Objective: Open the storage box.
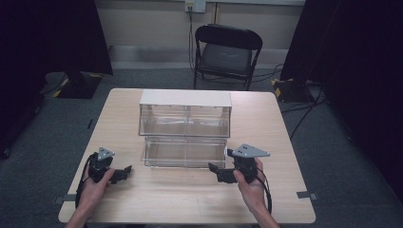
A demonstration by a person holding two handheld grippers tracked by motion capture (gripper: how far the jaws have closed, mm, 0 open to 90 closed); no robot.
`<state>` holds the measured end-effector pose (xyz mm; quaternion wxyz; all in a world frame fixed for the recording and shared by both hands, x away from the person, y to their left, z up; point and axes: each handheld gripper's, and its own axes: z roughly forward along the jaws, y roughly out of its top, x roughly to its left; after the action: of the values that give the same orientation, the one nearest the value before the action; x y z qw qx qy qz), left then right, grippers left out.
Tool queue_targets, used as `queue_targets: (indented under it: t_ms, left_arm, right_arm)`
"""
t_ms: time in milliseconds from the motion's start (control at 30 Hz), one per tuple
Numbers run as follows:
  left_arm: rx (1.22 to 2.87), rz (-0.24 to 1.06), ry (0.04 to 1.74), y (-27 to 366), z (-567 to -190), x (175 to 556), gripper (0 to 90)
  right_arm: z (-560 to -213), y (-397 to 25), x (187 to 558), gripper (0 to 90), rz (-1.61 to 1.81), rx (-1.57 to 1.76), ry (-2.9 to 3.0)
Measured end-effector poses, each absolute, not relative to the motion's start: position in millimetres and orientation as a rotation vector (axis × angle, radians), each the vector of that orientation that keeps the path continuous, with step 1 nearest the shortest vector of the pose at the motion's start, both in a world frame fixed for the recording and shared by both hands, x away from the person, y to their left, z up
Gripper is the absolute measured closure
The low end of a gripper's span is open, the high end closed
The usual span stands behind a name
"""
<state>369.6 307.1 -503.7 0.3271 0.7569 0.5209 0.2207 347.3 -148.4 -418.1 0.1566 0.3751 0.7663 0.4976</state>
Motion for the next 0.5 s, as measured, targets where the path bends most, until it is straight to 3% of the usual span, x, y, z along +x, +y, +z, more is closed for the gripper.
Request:
queue_targets:
  t_ms: [500]
  left_arm:
    - [1.983, 0.578, 1.364, 307.2, -503.7, 369.6, 2.7]
  right_arm:
    - [-416.5, -148.7, 348.5, 13.9, 1.431, 1.081, 2.175]
